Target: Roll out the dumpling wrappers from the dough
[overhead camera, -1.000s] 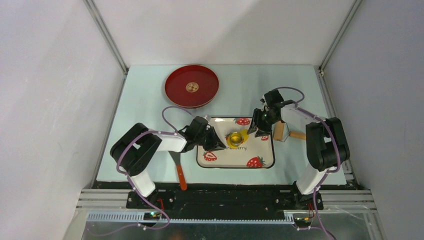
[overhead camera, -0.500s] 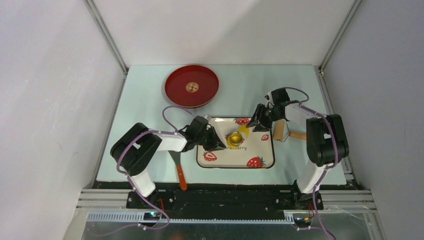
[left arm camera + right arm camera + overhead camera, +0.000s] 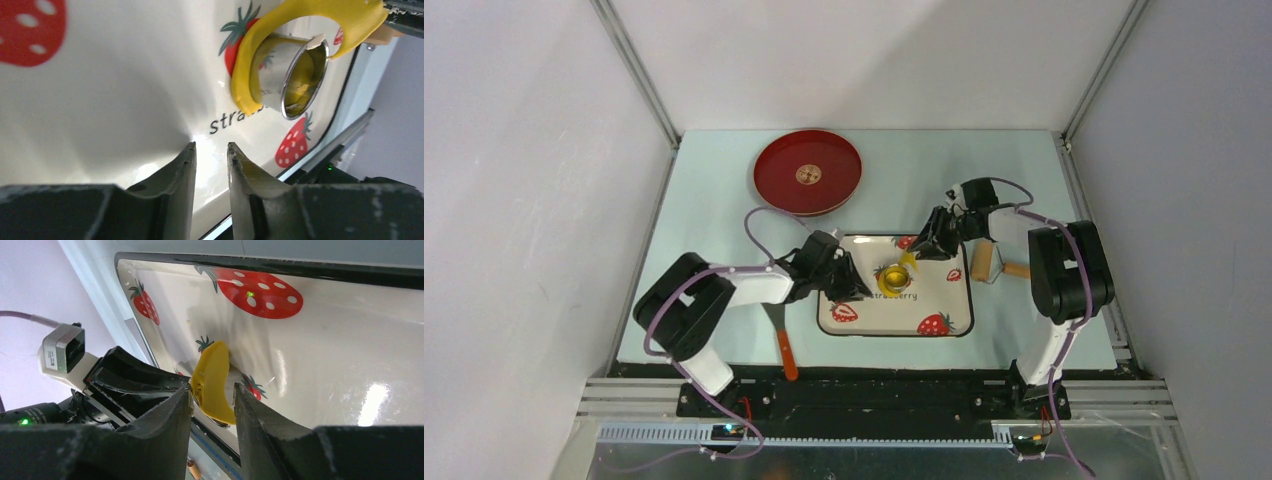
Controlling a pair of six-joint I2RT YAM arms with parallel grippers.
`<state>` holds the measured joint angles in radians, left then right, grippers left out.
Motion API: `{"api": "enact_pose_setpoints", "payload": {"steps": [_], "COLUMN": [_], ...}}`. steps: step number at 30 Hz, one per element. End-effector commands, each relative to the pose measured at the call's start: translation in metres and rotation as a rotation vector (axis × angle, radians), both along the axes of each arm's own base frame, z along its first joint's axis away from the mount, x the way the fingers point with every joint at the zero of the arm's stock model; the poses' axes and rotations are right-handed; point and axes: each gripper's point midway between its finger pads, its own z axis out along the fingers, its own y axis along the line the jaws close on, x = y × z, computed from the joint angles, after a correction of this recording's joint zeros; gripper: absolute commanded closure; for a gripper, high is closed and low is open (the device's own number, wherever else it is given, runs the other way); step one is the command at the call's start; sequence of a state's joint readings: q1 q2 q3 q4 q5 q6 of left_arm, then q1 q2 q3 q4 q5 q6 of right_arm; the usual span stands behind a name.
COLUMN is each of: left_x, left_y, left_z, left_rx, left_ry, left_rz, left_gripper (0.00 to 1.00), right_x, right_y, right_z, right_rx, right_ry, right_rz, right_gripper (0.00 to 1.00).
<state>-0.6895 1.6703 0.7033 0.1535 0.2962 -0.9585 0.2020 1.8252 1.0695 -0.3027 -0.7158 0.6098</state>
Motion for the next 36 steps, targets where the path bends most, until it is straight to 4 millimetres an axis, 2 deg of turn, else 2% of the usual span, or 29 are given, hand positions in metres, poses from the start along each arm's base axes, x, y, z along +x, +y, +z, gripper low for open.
{"api": "enact_pose_setpoints", "payload": {"steps": [1, 4, 9, 15, 24, 30, 36], "left_x": [0.010, 0.019, 0.028, 0.026, 0.017, 0.014, 0.012], "left_y": [0.024, 0.034, 0.054, 0.078, 0.100, 0.109, 0.116], "left_z": [0.022, 0.044, 0.086, 0.110, 0.118, 0.117, 0.116], "left_rx": [0.115, 0.115, 0.082, 0.051, 0.049, 0.048, 0.045], "left_ry": [-0.093, -0.154, -0.269, -0.344, -0.392, -0.397, -0.398], "left_rz": [0.018, 0.053, 0.110, 0.172, 0.213, 0.231, 0.246], "left_gripper": [0.63, 0.57, 0.54, 0.52, 0.51, 0.50, 0.50], "right_x": [0.004, 0.002, 0.003, 0.007, 0.002, -0.017, -0.040], "right_y": [0.010, 0.016, 0.033, 0.051, 0.089, 0.114, 0.129], "right_z": [0.003, 0.002, 0.009, 0.022, 0.034, 0.037, 0.042], "right_rx": [0.030, 0.020, 0.016, 0.023, 0.024, 0.025, 0.010], "right_ry": [-0.008, -0.006, -0.020, -0.047, -0.062, -0.059, -0.054], "right_rz": [0.014, 0.030, 0.069, 0.093, 0.172, 0.231, 0.285], "right_gripper": [0.61, 0.64, 0.70, 0.72, 0.72, 0.72, 0.72]}}
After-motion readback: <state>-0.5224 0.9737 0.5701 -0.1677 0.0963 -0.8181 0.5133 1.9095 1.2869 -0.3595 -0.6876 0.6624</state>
